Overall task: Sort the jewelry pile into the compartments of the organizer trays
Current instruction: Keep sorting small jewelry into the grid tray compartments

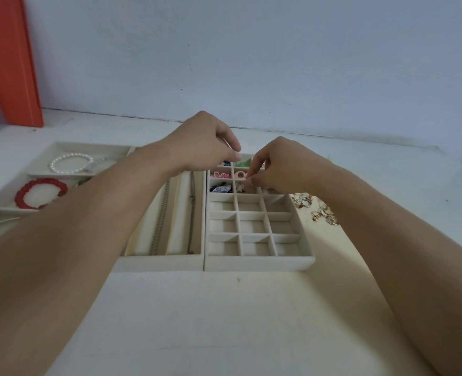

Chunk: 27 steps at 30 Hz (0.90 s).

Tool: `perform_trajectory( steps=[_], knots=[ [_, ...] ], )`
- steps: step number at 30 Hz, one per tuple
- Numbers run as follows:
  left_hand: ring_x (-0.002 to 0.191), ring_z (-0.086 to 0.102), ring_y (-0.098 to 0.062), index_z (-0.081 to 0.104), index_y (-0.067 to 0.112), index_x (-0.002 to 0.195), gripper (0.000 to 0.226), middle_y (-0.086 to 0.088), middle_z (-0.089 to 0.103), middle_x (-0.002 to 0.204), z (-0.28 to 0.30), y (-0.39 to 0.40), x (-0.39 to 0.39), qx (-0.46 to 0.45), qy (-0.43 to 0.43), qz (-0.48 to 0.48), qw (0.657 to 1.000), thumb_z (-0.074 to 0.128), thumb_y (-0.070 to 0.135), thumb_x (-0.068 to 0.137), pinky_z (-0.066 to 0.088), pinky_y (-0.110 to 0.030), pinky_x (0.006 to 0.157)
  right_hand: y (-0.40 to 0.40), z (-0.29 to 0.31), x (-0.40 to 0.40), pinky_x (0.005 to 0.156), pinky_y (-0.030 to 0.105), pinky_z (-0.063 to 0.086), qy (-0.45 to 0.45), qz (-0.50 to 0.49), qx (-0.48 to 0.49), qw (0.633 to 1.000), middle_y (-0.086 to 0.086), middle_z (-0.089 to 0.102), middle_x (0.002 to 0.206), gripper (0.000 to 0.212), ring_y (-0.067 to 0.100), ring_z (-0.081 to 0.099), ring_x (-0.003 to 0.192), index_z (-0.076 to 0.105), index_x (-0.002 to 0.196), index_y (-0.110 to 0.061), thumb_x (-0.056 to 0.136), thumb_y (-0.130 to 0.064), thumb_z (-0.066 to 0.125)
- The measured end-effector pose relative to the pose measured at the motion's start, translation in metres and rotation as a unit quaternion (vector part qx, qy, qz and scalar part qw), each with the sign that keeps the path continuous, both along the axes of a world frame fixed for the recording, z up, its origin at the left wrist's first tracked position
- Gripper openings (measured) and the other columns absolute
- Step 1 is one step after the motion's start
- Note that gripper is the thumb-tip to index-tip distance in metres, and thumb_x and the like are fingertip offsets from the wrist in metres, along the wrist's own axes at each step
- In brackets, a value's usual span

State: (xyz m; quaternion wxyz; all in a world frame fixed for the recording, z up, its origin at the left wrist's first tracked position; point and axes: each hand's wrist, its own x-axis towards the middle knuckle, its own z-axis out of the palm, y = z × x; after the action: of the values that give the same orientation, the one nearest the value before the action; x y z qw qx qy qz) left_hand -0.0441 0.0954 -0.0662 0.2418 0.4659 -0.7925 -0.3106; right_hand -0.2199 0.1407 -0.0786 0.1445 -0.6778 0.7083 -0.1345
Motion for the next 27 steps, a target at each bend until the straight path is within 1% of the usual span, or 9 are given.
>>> perform_trajectory(
  steps=[4, 8, 10, 13, 17, 20, 22, 25, 27],
  knots=[
    [0.091, 0.071, -0.021, 0.076, 0.022, 0.095, 0.010, 0.002, 0.072, 0.091, -0.001, 0.000, -0.001, 0.004, -0.003, -0.004, 1.000, 0.078, 0.024, 0.085, 0.044, -0.019, 0.063, 0.005, 0.014, -0.008, 0.056, 0.023, 0.040, -0.026, 0.001, -0.012, 1.000, -0.006, 0.065, 0.064, 0.013, 0.008, 0.054, 0.051, 0.075, 0.077, -0.029, 0.079, -0.039, 0.082],
    [0.086, 0.073, -0.023, 0.076, 0.021, 0.091, 0.007, 0.000, 0.073, 0.089, -0.002, 0.004, -0.005, 0.004, 0.003, -0.016, 1.000, 0.079, 0.021, 0.085, 0.053, -0.023, 0.069, 0.015, 0.041, -0.038, 0.050, 0.021, 0.037, -0.067, -0.032, -0.083, 0.994, -0.005, 0.064, 0.068, 0.008, 0.006, 0.047, 0.046, 0.078, 0.080, -0.027, 0.083, -0.034, 0.081],
    [0.075, 0.071, -0.015, 0.076, 0.021, 0.089, 0.006, 0.001, 0.073, 0.083, -0.004, 0.007, -0.009, 0.003, 0.003, -0.025, 1.000, 0.078, 0.019, 0.084, 0.055, -0.026, 0.073, 0.022, 0.045, -0.058, 0.051, 0.022, 0.038, -0.092, -0.045, -0.108, 0.989, 0.000, 0.066, 0.071, 0.008, 0.010, 0.049, 0.051, 0.078, 0.081, -0.026, 0.084, -0.033, 0.080],
    [0.062, 0.064, 0.000, 0.076, 0.026, 0.084, 0.006, 0.006, 0.073, 0.079, -0.009, 0.012, -0.015, -0.009, -0.007, -0.036, 0.999, 0.080, 0.023, 0.083, 0.048, -0.020, 0.067, 0.032, 0.027, -0.078, 0.053, 0.019, 0.040, -0.085, -0.037, -0.076, 0.993, -0.007, 0.070, 0.073, 0.005, 0.009, 0.055, 0.057, 0.078, 0.083, -0.029, 0.086, -0.033, 0.078],
    [0.067, 0.069, -0.007, 0.076, 0.029, 0.083, 0.005, 0.010, 0.074, 0.081, -0.011, 0.023, -0.028, -0.007, -0.013, -0.051, 0.999, 0.081, 0.029, 0.082, 0.048, -0.019, 0.054, 0.044, -0.005, -0.102, 0.062, 0.008, 0.039, -0.011, -0.007, -0.028, 1.000, -0.018, 0.067, 0.083, 0.007, -0.003, 0.062, 0.079, 0.078, 0.095, -0.034, 0.090, -0.033, 0.073],
    [0.079, 0.070, -0.004, 0.076, 0.028, 0.083, 0.005, 0.011, 0.074, 0.082, -0.011, 0.029, -0.044, -0.029, -0.018, -0.067, 0.997, 0.081, 0.026, 0.082, 0.057, -0.023, 0.068, 0.050, -0.009, -0.116, 0.067, 0.012, 0.041, -0.008, 0.001, -0.005, 1.000, -0.024, 0.066, 0.080, 0.011, -0.004, 0.062, 0.083, 0.078, 0.096, -0.036, 0.088, -0.030, 0.075],
    [0.083, 0.069, -0.003, 0.076, 0.028, 0.085, 0.007, 0.011, 0.074, 0.084, -0.011, 0.033, -0.058, -0.039, -0.033, -0.075, 0.996, 0.081, 0.023, 0.082, 0.055, -0.023, 0.078, 0.052, -0.008, -0.119, 0.061, 0.013, 0.041, -0.018, 0.006, -0.009, 1.000, -0.028, 0.065, 0.069, 0.009, -0.005, 0.061, 0.072, 0.078, 0.089, -0.036, 0.084, -0.028, 0.079],
    [0.085, 0.069, -0.008, 0.076, 0.026, 0.089, 0.009, 0.009, 0.073, 0.086, -0.009, 0.037, -0.076, -0.037, -0.046, -0.074, 0.996, 0.079, 0.021, 0.083, 0.053, -0.021, 0.079, 0.053, -0.007, -0.110, 0.055, 0.018, 0.049, -0.035, 0.037, -0.004, 0.999, -0.021, 0.067, 0.072, 0.008, 0.003, 0.062, 0.062, 0.080, 0.086, -0.036, 0.081, -0.030, 0.082],
    [0.080, 0.068, -0.010, 0.076, 0.024, 0.091, 0.010, 0.008, 0.071, 0.085, -0.007, 0.038, -0.086, -0.038, -0.049, -0.066, 0.996, 0.078, 0.018, 0.084, 0.049, -0.016, 0.067, 0.052, -0.009, -0.103, 0.052, 0.017, 0.048, -0.013, 0.059, 0.007, 0.998, -0.010, 0.069, 0.082, 0.008, 0.015, 0.064, 0.066, 0.080, 0.089, -0.034, 0.083, -0.030, 0.080]
  ],
)
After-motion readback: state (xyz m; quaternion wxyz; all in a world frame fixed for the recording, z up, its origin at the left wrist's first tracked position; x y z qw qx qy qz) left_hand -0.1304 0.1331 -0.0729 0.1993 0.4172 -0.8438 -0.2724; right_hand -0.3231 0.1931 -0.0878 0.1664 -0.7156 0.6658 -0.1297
